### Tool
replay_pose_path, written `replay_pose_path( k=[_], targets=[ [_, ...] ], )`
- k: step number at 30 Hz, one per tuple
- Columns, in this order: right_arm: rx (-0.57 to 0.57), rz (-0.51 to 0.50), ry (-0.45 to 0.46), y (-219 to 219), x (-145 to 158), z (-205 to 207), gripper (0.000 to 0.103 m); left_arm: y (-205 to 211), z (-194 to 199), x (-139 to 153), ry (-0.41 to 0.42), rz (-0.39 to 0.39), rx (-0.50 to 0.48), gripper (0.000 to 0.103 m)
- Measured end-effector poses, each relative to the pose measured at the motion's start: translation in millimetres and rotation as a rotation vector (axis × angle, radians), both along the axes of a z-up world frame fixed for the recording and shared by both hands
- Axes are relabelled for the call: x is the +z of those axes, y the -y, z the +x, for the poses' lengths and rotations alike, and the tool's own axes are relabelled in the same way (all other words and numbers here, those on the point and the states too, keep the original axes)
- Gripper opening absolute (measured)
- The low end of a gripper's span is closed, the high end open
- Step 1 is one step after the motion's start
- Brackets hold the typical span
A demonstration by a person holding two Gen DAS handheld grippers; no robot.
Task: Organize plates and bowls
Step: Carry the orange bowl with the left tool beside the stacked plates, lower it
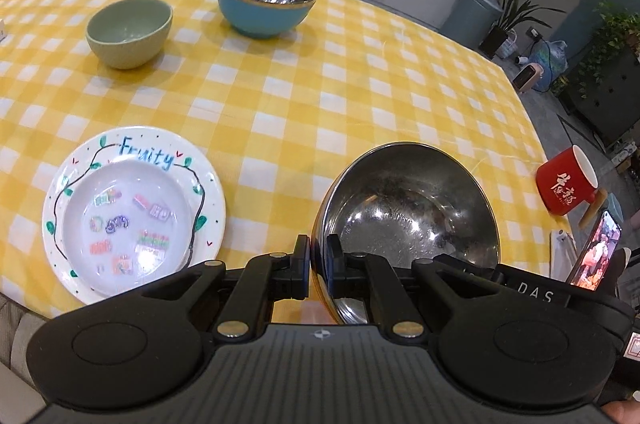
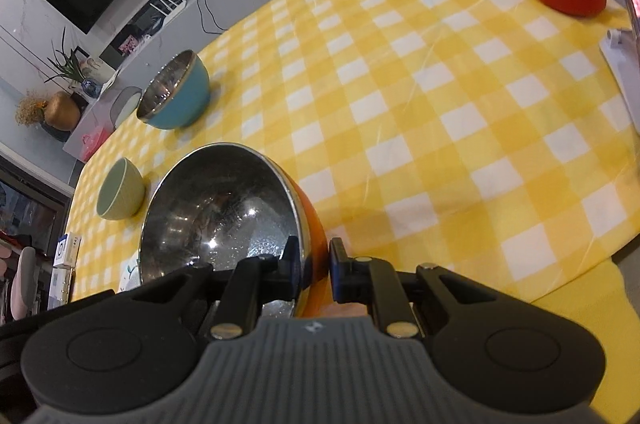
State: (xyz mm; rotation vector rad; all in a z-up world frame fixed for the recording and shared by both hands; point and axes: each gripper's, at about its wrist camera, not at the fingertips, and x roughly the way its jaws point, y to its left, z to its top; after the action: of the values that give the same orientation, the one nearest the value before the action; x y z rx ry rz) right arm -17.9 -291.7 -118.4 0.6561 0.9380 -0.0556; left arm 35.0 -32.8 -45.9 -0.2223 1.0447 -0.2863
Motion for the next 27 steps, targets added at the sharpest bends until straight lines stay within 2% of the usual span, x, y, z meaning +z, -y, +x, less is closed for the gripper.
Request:
replay_pose_path(
  k=[10,14,24,27],
  targets=[
    [-0.008,0.008,-0.041,2,-11,5,0.015,-1,5,-15,-0.06,-0.011,0.006,0.009],
    [-0.009,0.008,-0.036,1,-11,7,0.017,-1,7,-16,-0.057,-0.018,0.01,0.01],
    [-0.016,0.016,-0.016,0,-13,7,0.03,3,11,-16,-0.038,-0.026,0.021,0.012],
    [-0.015,0.021,0.005,1,-11,6,0.039,4,10,-15,-0.027,-0.028,0.012,0.019]
  ],
)
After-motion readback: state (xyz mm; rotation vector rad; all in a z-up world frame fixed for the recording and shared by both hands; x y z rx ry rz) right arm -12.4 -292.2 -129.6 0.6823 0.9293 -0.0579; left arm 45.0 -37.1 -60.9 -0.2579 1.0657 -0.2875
